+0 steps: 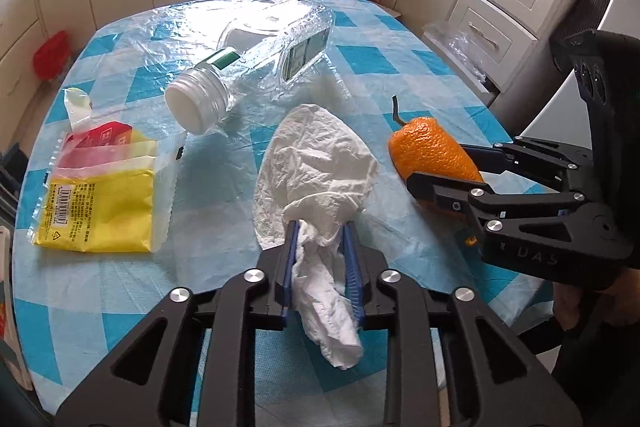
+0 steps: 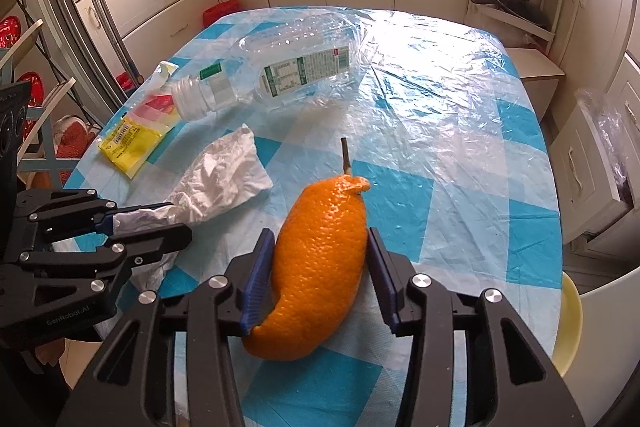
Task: Collect trash
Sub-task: 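Lift the tissue with the left gripper while the right gripper lifts the orange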
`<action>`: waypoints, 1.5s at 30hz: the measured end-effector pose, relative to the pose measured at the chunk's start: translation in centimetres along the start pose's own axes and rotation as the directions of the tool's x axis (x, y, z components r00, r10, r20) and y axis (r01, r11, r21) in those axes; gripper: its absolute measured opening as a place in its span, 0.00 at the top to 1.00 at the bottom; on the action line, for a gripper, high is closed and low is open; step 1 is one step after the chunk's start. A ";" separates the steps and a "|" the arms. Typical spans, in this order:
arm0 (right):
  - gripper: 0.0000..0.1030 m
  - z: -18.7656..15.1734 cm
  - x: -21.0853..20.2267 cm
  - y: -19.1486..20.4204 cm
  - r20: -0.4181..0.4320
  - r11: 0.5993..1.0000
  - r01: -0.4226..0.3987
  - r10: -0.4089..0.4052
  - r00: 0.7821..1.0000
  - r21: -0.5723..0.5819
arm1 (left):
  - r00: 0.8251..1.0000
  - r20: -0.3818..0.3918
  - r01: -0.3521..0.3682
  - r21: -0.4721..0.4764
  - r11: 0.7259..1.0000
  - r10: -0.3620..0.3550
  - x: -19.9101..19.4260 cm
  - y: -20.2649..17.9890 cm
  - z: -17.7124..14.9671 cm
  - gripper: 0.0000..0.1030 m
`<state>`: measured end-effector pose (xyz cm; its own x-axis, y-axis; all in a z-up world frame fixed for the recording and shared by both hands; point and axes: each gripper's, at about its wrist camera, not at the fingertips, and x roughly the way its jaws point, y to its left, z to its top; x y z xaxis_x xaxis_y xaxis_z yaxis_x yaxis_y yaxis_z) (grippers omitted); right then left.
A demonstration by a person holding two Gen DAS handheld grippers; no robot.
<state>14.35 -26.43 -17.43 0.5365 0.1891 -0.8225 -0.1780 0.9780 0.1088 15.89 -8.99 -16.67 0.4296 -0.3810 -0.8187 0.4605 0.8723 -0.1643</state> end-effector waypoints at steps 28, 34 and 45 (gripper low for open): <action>0.68 0.0 -0.1 -1.1 0.002 0.999 -0.012 0.012 1.000 0.049 | 0.999 0.038 -0.011 -0.003 1.000 0.011 -1.4 -0.2 -0.8 0.95; 0.68 0.0 -0.1 -1.1 0.003 0.999 -0.012 0.012 1.000 0.048 | 0.999 0.046 -0.004 -0.001 1.000 0.005 -1.7 -0.2 -0.7 0.95; 0.68 0.1 -1.1 -2.3 0.047 0.995 -0.021 0.016 0.999 0.094 | 0.992 0.124 0.038 -0.036 0.999 -0.033 -3.6 0.7 0.5 0.95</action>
<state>14.29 -28.86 -16.69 0.5714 0.2089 -0.7936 -0.1103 0.9778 0.1780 15.04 -7.15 -13.56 0.5073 -0.4451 -0.7379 0.4482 0.8676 -0.2152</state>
